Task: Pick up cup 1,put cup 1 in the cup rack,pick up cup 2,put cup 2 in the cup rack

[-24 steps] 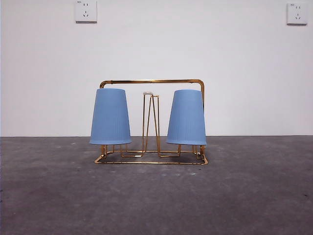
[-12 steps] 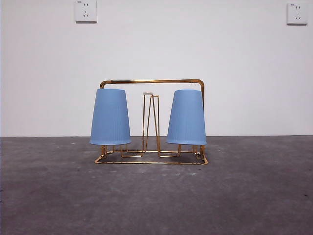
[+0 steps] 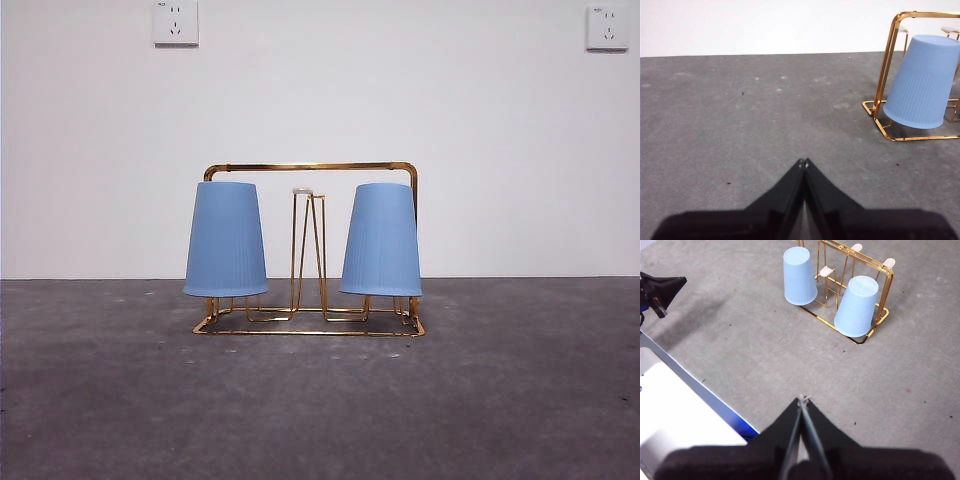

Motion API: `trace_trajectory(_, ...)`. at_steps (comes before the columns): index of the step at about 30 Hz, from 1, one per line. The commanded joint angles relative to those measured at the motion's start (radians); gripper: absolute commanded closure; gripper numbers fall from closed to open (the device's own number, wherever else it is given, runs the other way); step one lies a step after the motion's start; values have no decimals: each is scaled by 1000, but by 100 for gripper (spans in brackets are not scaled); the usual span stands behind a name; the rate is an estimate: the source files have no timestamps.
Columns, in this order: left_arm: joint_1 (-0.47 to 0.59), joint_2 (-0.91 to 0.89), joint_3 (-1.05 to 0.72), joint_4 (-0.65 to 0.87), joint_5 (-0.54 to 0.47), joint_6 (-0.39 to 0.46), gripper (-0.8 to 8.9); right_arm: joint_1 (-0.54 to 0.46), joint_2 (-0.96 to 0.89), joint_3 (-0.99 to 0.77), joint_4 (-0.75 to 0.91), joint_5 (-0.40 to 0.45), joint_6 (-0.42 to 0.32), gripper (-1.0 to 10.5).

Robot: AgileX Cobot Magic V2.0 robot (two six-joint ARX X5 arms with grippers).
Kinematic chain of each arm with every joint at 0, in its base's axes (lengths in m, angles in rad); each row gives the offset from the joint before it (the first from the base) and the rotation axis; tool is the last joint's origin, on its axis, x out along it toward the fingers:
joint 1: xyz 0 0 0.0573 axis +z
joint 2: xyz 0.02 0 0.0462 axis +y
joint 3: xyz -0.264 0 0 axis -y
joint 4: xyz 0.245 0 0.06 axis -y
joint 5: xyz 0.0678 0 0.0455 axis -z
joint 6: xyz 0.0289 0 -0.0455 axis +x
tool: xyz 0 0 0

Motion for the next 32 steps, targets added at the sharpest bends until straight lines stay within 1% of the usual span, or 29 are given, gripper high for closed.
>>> trace_trajectory(1,3,0,-10,4,-3,-5,816,-53,-22,-6,-12,31,-61,946)
trace_trajectory(3,3,0,-10,4,-2,-5,816,-140,-47,-7,34,29,-108,946)
trace_trajectory(4,3,0,-10,4,-3,-5,816,-187,-64,-10,69,19,-117,946)
trace_trajectory(5,3,0,-10,4,-3,-5,816,-249,-83,-14,116,-7,-121,946)
trace_trajectory(8,3,0,-10,4,-2,-5,816,-447,-156,-50,267,-126,-121,946)
trace_trajectory(9,3,0,-10,5,-3,-5,816,-502,-180,-70,312,-150,-122,946)
trace_trajectory(11,3,0,-10,4,-2,-5,816,-607,-240,-132,417,-153,-138,946)
trace_trajectory(12,3,0,-10,5,-3,-5,816,-647,-268,-172,470,-150,-158,946)
trace_trajectory(15,3,0,-10,4,-3,-5,816,-733,-346,-311,607,-154,-214,946)
trace_trajectory(17,3,0,-10,4,-3,-5,816,-772,-403,-422,693,-166,-218,946)
trace_trajectory(20,3,0,-10,4,-3,-5,816,-810,-495,-613,808,-195,-205,946)
trace_trajectory(23,3,0,-10,4,-3,-5,816,-817,-575,-798,907,-192,-189,946)
trace_trajectory(26,3,0,-10,4,-3,-5,816,-817,-652,-987,1036,-191,-161,946)
trace_trajectory(27,3,0,-10,4,-2,-5,816,-818,-683,-1057,1081,-190,-141,946)
trace_trajectory(32,3,0,-10,5,-3,-5,816,-818,-805,-1278,1160,-187,-93,946)
